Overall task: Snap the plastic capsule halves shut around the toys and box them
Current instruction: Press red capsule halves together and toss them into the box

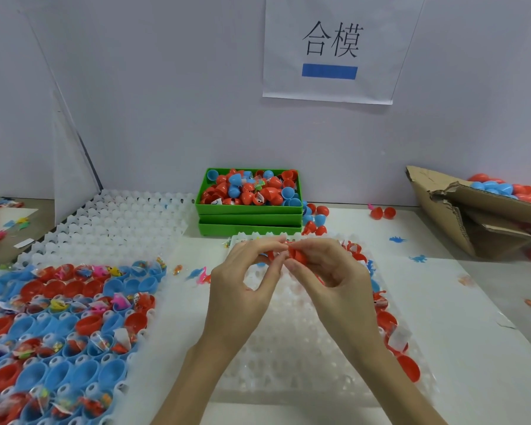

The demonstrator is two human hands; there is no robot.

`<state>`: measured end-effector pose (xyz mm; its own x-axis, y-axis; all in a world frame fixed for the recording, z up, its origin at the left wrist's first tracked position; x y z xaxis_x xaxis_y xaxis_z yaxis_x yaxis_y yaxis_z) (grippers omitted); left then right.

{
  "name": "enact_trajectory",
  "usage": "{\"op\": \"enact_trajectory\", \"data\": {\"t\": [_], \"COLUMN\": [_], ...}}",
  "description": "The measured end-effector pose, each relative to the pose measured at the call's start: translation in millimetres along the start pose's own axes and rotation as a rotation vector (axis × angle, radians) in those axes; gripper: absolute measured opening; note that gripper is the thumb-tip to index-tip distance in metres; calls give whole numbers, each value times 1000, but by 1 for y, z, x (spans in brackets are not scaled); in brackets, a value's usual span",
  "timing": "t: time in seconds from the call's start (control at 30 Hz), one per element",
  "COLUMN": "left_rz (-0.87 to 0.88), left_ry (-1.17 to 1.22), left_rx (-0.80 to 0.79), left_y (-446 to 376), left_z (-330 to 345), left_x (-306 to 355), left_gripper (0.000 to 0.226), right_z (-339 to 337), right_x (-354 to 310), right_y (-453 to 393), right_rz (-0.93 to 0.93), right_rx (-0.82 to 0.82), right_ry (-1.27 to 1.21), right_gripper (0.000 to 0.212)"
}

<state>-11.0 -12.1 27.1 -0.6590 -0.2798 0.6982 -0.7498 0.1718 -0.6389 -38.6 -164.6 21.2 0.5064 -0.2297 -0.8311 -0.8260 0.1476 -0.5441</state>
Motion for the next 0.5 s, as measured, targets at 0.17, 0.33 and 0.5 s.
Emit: {"op": "enact_trajectory", "data": {"t": [0.17, 0.33, 0.5], "left_rz": [-138, -298, -212], "left_ry": [185, 395, 296], "left_rx": [39, 25, 13], "left_y": [1, -1, 1], "left_z": [2, 1, 0], "left_x": [-4, -12, -10], "left_gripper": [22, 28, 21], "right_z": [3, 7, 4], "right_x": [-1, 0, 0], "right_y": [1, 2, 2], "right_rz": [-46, -70, -39], "right_rx": [-65, -93, -44], "right_ry": [33, 103, 42], "right_gripper": [32, 33, 31]}}
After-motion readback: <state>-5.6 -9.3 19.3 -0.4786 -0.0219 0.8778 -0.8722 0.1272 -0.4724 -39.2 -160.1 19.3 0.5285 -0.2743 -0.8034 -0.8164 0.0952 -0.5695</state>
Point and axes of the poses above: each hand's wrist, its own y-axis away from the middle knuckle, its own z-axis out of the palm, x = y × z, the point moved 3 cm from there along -y, towards the middle knuckle, and after that the axes turned 4 degrees about -x, right-handed, at the moved point
